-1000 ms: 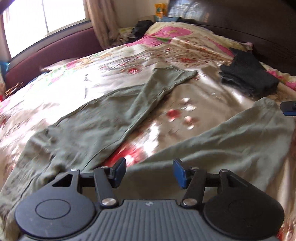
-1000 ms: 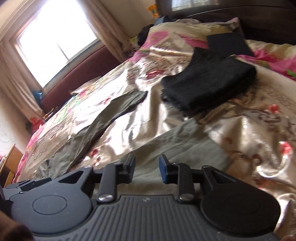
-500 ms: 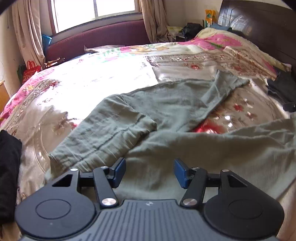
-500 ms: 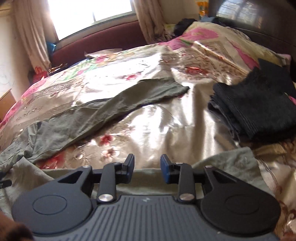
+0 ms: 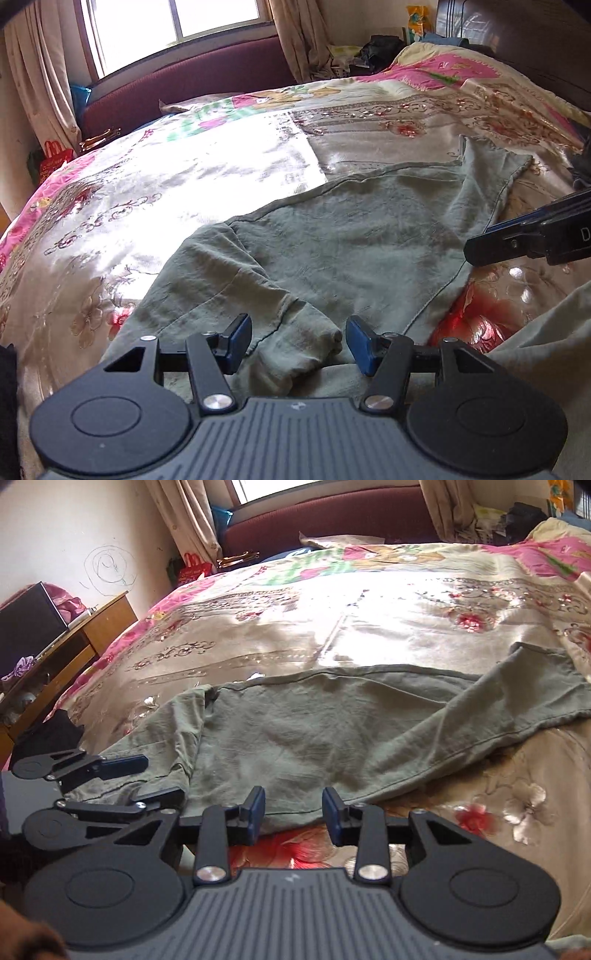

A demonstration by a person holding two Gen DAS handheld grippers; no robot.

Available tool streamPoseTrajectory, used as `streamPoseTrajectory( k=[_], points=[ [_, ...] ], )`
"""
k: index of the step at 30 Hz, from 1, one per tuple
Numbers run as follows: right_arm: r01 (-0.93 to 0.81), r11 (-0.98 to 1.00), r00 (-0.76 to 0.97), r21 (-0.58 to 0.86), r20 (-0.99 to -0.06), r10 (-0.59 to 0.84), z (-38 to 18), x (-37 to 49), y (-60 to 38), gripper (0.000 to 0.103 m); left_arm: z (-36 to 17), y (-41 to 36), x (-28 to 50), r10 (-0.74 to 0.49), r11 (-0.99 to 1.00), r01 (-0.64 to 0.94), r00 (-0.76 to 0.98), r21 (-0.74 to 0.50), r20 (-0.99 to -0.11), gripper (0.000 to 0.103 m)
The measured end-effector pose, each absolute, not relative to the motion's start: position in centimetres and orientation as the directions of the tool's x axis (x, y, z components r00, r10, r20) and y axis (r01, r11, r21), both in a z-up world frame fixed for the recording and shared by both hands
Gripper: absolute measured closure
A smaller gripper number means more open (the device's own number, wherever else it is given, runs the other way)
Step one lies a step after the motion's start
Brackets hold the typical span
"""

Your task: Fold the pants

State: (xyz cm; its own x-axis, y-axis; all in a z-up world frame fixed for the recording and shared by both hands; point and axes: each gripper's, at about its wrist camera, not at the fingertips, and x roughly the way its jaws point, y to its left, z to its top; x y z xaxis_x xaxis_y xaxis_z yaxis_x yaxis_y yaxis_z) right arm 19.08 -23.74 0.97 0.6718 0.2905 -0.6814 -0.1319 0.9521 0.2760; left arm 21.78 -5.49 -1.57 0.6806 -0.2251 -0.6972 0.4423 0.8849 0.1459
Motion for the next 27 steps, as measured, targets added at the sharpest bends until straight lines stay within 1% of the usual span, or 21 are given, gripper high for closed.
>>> streamPoseTrajectory(
  k=[2, 3, 4, 6, 7, 8, 11, 15, 17, 18, 19, 22, 25, 27],
  points=[
    [-0.143, 0.949, 0.663, 0.280, -0.685, 0.302, 0.6, 19.6, -23.2, 0.068, -2.7, -5.8, 22.0, -0.184, 0.892, 0.419, 0.683, 0.172, -0.707, 0.033],
    [-0.145, 0.949, 0.660, 0.281, -0.687, 0.304, 0.4, 19.7, -23.1, 0.068, -2.9, -5.7, 22.0, -0.175, 0.895, 0.409, 0.686, 0.176, -0.706, 0.041],
    [-0.147, 0.949, 0.657, 0.280, -0.689, 0.306, 0.3, 19.8, -23.1, 0.068, -2.7, -5.2, 22.2, -0.172, 0.903, 0.396, 0.687, 0.166, -0.706, 0.056],
    [-0.153, 0.951, 0.655, 0.270, -0.692, 0.302, 0.2, 19.8, -23.2, 0.068, -1.9, -3.7, 22.5, -0.186, 0.923, 0.368, 0.683, 0.113, -0.706, 0.072],
    [-0.158, 0.952, 0.655, 0.261, -0.694, 0.299, 0.1, 19.9, -23.2, 0.068, -1.2, -2.6, 22.7, -0.207, 0.932, 0.356, 0.681, 0.070, -0.703, 0.073],
    [-0.160, 0.954, 0.654, 0.254, -0.696, 0.296, 0.0, 19.9, -23.3, 0.068, -0.5, -1.8, 22.9, -0.208, 0.938, 0.342, 0.686, 0.057, -0.697, 0.074],
    [-0.160, 0.957, 0.653, 0.244, -0.701, 0.288, -0.2, 20.2, -23.4, 0.068, 1.0, 0.9, 23.5, -0.161, 0.954, 0.289, 0.719, 0.081, -0.676, 0.076],
    [-0.214, 0.960, 0.663, 0.179, -0.695, 0.277, 0.3, 21.8, -22.9, 0.067, 3.0, 4.9, 24.3, -0.191, 0.971, 0.238, 0.729, -0.018, -0.657, 0.077],
    [-0.281, 0.953, 0.658, 0.118, -0.699, 0.281, 0.6, 23.5, -22.0, 0.059, 3.9, 6.6, 24.2, -0.232, 0.969, 0.230, 0.735, -0.088, -0.638, 0.077],
    [-0.310, 0.947, 0.658, 0.090, -0.699, 0.281, 0.8, 24.4, -21.6, 0.050, 4.3, 7.4, 24.0, -0.263, 0.963, 0.235, 0.735, -0.128, -0.625, 0.077],
    [-0.344, 0.937, 0.656, 0.055, -0.700, 0.282, 1.0, 25.4, -21.1, 0.044, 4.8, 8.1, 23.7, -0.296, 0.955, 0.246, 0.735, -0.167, -0.610, 0.077],
    [-0.434, 0.898, 0.653, -0.077, -0.713, 0.255, 1.2, 28.6, -19.3, 0.042, 5.8, 9.4, 22.5, -0.348, 0.937, 0.275, 0.732, -0.214, -0.585, 0.078],
    [-0.498, 0.856, 0.638, -0.141, -0.728, 0.251, 1.3, 31.6, -18.0, 0.039, 7.1, 10.9, 20.9, -0.439, 0.898, 0.324, 0.713, -0.299, -0.547, 0.078],
    [-0.539, 0.822, 0.625, -0.184, -0.742, 0.243, 1.4, 33.6, -17.0, 0.038, 7.8, 11.4, 19.6, -0.462, 0.887, 0.352, 0.704, -0.300, -0.539, 0.078]
  ],
)
